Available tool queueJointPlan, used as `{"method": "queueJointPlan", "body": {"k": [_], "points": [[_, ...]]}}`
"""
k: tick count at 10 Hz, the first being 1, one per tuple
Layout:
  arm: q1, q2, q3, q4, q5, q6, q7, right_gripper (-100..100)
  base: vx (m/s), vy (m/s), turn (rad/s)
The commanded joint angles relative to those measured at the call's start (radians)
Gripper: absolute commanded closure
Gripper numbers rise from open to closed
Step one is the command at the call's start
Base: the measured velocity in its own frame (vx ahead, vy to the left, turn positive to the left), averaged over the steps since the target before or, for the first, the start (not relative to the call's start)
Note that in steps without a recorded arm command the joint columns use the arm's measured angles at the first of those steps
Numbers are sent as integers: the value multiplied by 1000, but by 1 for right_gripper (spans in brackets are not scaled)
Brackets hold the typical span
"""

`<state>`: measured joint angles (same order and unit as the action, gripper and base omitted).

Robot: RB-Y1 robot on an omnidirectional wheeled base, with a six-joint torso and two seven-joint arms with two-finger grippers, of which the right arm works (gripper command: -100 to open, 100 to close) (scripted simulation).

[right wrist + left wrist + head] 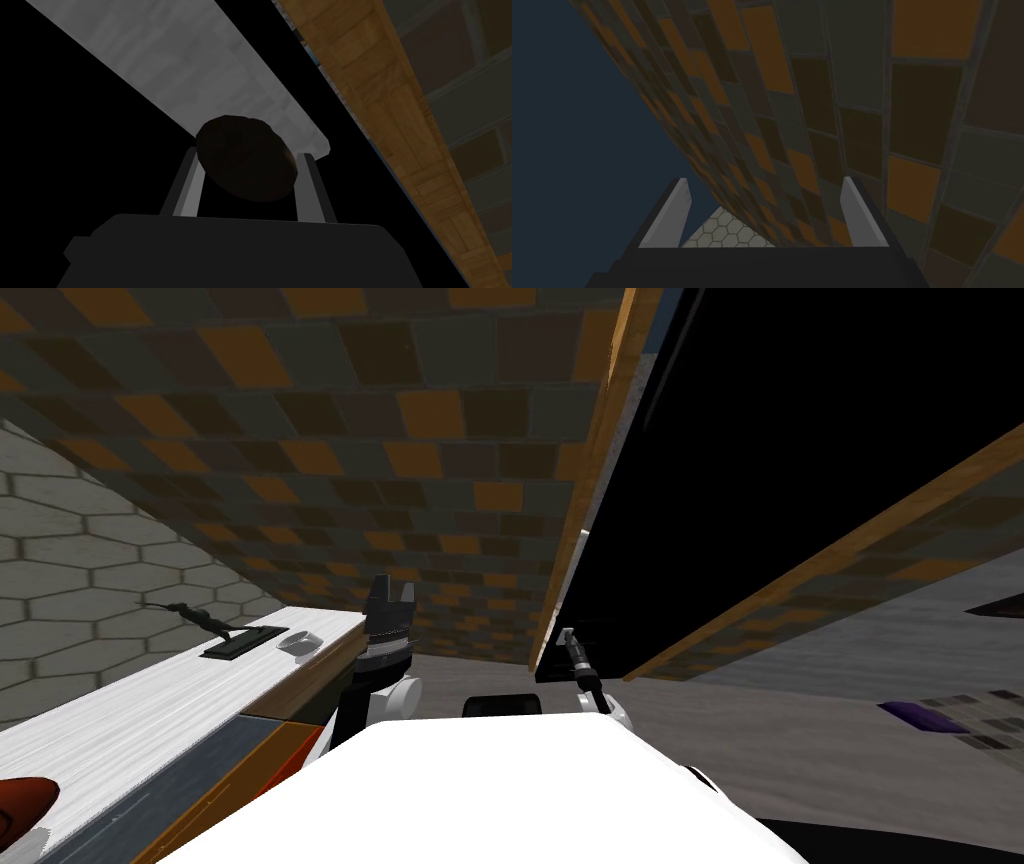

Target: Pull the door open

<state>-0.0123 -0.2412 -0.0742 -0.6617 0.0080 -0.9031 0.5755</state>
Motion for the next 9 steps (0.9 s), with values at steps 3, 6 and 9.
{"method": "queueJointPlan", "body": {"k": [3, 6, 9], "points": [[7, 18, 31, -13, -19, 9, -94, 100, -36, -19, 55], [5, 16, 37, -11, -30, 9, -155, 100, -30, -6, 8], [3, 15, 43, -9, -42, 9, -196, 100, -34, -20, 38]]}}
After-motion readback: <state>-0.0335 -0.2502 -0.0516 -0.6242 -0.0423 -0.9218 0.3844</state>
